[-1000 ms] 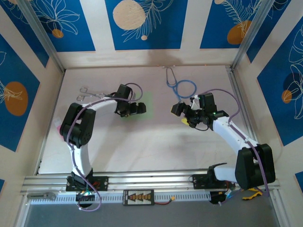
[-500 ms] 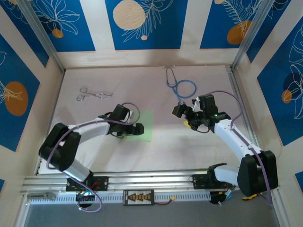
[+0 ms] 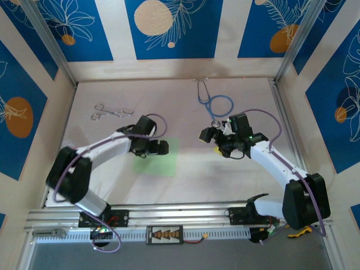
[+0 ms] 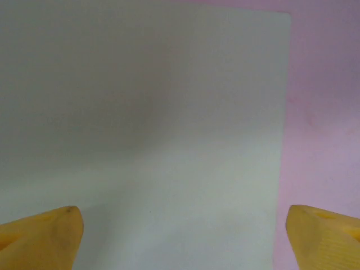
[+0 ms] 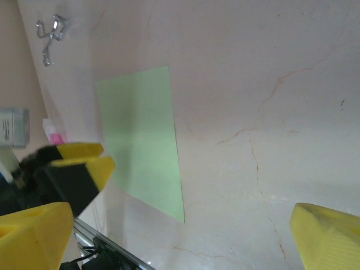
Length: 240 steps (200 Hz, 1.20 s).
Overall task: Fold a paper plane with a square sheet of paper (pick it up from the middle)
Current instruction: Move the square sheet of paper to the center of the table, then first fold the square sheet of paper in half at the center of the table.
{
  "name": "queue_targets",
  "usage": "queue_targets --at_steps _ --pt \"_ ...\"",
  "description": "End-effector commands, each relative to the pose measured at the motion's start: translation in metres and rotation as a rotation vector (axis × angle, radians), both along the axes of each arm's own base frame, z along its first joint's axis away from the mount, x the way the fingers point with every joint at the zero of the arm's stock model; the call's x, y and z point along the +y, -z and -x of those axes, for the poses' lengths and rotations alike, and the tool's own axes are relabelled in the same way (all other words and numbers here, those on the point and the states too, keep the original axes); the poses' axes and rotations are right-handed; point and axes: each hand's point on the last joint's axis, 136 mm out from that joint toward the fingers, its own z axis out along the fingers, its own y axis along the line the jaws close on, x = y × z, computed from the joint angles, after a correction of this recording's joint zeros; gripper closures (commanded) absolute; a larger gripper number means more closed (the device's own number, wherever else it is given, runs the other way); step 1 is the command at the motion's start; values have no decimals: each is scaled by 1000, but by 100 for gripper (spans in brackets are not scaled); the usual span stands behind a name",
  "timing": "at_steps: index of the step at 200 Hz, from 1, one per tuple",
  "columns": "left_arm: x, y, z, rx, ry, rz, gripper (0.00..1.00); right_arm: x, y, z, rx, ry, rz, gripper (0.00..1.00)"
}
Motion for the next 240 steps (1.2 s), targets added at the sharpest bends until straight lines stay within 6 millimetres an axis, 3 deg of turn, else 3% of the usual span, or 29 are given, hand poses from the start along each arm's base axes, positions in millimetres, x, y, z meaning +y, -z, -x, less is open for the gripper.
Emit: queue_targets --at_steps 1,45,147,204,240 --pt "17 18 5 102 21 -146 12 9 -9 -2 1 -10 -4 1" --pt "30 28 5 141 9 -249 12 10 -2 0 16 -3 13 1" --pt "18 52 42 219 -84 -266 12 -7 7 2 69 88 82 1" --pt "5 38 47 165 -129 -267 11 -28 -2 2 75 179 99 1" --pt "14 20 31 76 -140 -312 8 -13 -20 -4 17 135 -152 1"
